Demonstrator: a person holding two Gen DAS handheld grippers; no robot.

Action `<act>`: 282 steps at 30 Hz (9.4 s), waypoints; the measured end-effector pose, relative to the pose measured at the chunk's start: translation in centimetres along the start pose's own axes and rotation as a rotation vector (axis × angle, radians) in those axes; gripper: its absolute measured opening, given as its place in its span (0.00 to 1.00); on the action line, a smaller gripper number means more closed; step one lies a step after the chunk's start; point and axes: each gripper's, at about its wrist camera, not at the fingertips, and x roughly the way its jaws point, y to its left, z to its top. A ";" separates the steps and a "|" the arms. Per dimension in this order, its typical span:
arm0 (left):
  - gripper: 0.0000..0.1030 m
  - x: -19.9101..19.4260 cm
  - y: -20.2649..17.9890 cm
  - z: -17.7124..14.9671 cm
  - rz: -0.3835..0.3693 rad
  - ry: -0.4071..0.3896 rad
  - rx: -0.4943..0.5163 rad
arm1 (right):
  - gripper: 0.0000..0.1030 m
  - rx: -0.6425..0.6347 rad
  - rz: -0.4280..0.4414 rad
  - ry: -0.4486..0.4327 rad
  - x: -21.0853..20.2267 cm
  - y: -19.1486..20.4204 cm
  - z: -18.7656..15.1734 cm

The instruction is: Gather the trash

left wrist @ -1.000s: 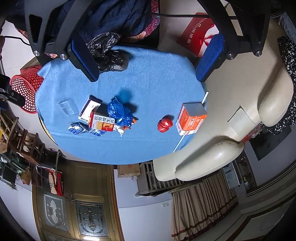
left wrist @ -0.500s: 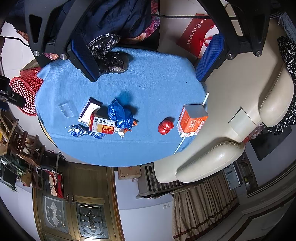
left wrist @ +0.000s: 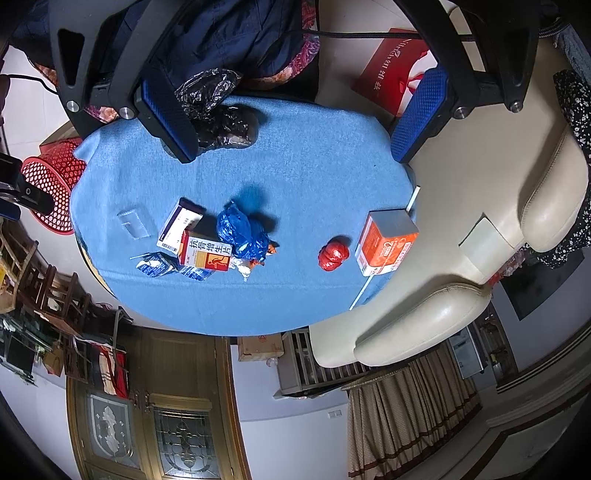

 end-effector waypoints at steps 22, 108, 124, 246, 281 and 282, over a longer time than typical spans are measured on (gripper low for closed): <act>1.00 11.9 -4.2 -1.5 -0.323 0.352 0.074 | 1.00 0.068 0.019 0.231 15.8 -4.0 4.5; 0.65 11.8 -40.7 9.9 -0.604 0.176 0.563 | 0.66 0.860 0.117 0.014 9.5 -37.4 -6.7; 0.65 10.1 -22.3 7.4 -0.511 0.132 0.392 | 0.67 1.069 -0.087 0.157 18.4 -45.2 -4.4; 0.15 6.6 -14.9 6.1 -0.491 0.024 0.258 | 0.53 0.306 0.106 -0.118 3.6 -16.7 -1.8; 0.15 5.2 -34.1 5.9 -0.577 0.000 0.642 | 0.53 0.642 0.056 -0.130 2.0 -28.7 -7.1; 0.15 5.3 -34.3 5.9 -0.576 0.001 0.646 | 0.53 0.651 0.061 -0.128 2.1 -28.8 -7.2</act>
